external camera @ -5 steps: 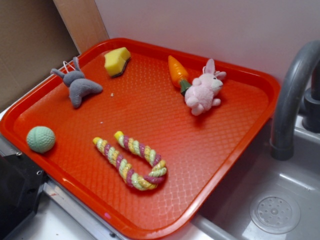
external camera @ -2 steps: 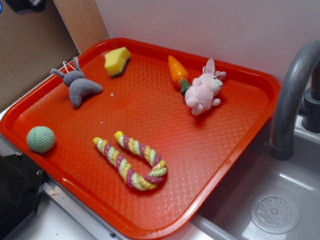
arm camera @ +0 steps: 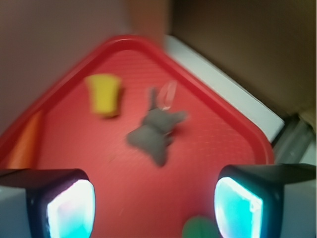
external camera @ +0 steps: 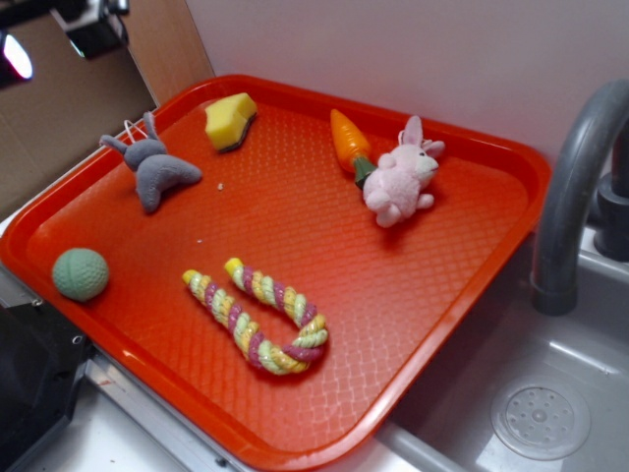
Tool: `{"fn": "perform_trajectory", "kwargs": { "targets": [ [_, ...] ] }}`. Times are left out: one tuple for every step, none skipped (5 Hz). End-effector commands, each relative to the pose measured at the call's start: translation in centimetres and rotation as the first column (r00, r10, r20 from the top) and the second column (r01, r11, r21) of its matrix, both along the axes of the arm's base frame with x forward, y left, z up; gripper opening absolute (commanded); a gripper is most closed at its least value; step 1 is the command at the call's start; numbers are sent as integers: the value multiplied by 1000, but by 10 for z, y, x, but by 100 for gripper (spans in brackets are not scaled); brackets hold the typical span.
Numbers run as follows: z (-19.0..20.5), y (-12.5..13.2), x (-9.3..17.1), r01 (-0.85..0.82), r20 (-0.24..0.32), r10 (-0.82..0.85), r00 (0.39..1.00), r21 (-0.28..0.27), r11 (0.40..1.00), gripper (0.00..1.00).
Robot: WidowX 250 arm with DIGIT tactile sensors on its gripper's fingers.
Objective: Grab the gray animal.
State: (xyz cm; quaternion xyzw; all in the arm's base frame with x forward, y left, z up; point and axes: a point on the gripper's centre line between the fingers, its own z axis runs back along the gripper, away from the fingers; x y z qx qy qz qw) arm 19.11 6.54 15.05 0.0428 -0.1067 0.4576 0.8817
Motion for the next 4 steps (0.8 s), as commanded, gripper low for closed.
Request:
{"fn": "perform_trajectory", "kwargs": {
  "targets": [
    [-58, 45, 17, -243, 47, 248, 968, -85, 966, 100],
    [-81, 50, 30, -218, 20, 221, 975, -116, 969, 100],
    [-106, 43, 36, -152, -35, 148, 988, -172, 973, 100],
    [-121, 33, 36, -85, -61, 72, 996, -243, 966, 0]
  ]
}}
